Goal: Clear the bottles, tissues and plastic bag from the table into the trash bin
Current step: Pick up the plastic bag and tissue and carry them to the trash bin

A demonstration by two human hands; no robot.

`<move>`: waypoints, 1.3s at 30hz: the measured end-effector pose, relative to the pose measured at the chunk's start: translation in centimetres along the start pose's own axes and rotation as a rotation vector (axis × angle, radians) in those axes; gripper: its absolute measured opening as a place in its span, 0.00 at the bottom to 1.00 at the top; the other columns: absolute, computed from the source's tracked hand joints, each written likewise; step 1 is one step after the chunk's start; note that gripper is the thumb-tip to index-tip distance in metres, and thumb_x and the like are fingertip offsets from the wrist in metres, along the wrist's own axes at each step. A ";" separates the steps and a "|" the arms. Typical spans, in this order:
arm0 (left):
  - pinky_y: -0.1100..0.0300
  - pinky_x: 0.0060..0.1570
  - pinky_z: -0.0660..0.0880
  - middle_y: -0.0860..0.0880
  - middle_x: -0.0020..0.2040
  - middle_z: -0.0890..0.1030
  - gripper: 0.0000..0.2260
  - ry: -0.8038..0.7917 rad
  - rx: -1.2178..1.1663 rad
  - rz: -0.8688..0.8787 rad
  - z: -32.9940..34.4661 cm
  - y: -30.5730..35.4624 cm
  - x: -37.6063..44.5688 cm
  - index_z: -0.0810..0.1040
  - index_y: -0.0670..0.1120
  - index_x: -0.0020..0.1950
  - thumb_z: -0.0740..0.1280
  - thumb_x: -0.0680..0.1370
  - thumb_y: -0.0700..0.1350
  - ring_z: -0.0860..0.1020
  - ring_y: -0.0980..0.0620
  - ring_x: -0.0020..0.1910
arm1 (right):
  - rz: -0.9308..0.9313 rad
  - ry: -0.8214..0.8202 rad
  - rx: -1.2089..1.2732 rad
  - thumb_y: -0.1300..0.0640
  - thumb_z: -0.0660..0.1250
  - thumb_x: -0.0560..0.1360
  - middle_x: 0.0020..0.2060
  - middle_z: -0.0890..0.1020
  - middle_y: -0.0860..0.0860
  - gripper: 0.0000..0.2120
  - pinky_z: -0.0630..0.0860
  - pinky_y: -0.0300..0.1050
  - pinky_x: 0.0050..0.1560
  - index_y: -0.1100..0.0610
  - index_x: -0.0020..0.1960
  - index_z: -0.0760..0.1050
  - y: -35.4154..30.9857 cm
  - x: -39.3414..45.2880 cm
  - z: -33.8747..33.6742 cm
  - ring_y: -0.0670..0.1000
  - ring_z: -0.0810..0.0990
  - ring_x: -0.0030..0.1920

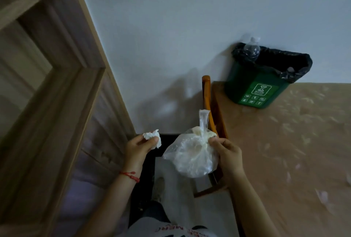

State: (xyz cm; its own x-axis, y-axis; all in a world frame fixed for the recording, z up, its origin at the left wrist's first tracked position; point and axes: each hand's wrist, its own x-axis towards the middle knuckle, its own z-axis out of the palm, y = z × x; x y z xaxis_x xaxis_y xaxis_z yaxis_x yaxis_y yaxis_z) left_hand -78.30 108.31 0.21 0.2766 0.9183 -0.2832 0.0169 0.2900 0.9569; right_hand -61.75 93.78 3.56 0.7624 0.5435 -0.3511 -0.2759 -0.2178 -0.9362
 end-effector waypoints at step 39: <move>0.56 0.47 0.77 0.54 0.34 0.84 0.08 -0.762 0.213 -0.084 25.2 7.7 17.5 0.81 0.49 0.41 0.71 0.70 0.35 0.81 0.51 0.42 | -0.024 0.678 0.393 0.64 0.70 0.70 0.33 0.79 0.57 0.06 0.76 0.48 0.39 0.60 0.34 0.79 -6.9 14.5 -6.0 0.55 0.77 0.35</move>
State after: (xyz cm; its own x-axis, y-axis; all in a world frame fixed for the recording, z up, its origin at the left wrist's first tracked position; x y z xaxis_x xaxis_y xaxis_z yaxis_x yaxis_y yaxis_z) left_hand -49.06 119.85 4.22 0.8461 0.4359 -0.3068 0.2294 0.2217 0.9477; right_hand -45.23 98.29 5.06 0.9268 -0.0965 -0.3628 -0.3454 0.1595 -0.9248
